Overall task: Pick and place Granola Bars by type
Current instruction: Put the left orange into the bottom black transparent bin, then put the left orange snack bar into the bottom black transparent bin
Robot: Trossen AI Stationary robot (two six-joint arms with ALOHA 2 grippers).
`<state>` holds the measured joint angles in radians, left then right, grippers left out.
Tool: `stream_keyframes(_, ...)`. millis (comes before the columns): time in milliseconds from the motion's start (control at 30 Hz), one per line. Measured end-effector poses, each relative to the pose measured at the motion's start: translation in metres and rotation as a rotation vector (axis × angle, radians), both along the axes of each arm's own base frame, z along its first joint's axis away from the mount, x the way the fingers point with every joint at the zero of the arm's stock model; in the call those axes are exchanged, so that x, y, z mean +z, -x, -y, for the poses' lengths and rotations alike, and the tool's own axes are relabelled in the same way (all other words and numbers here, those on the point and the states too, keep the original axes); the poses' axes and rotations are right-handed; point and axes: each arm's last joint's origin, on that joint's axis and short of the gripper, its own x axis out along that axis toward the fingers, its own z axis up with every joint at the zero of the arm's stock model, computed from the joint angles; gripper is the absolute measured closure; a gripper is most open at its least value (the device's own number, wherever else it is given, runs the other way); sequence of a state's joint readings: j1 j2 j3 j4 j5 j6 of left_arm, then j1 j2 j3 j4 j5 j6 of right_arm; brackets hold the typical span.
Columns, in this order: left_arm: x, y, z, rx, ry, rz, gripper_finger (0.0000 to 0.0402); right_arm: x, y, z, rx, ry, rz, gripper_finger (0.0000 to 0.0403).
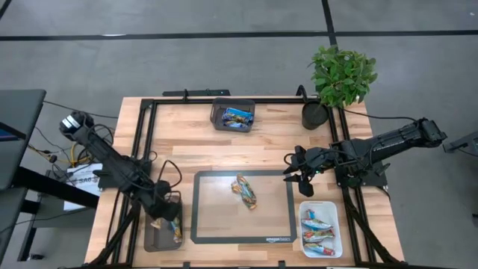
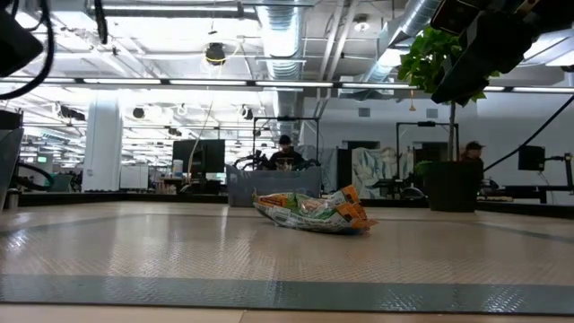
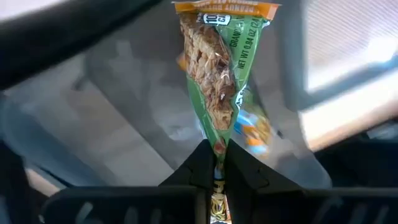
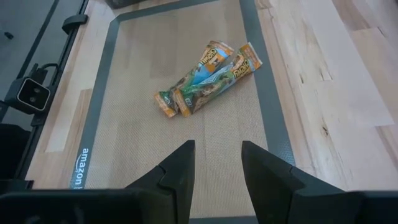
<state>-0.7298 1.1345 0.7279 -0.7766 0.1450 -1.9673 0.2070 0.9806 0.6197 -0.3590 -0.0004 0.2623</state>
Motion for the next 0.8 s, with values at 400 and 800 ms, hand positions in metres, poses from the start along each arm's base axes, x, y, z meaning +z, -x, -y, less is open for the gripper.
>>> stream_keyframes(400,-0.005,0.006,0.001,0.004,-0.052,-0.002,0.0260,0.000,0.000,0.000,-0.001,-0.001,0.000,0.0281)
stream_keyframes(800,0.022,-0.037,-0.006,0.011,-0.124,0.414,0.0244,0.000,0.000,0.000,-0.001,0.000,0.001,0.0281)
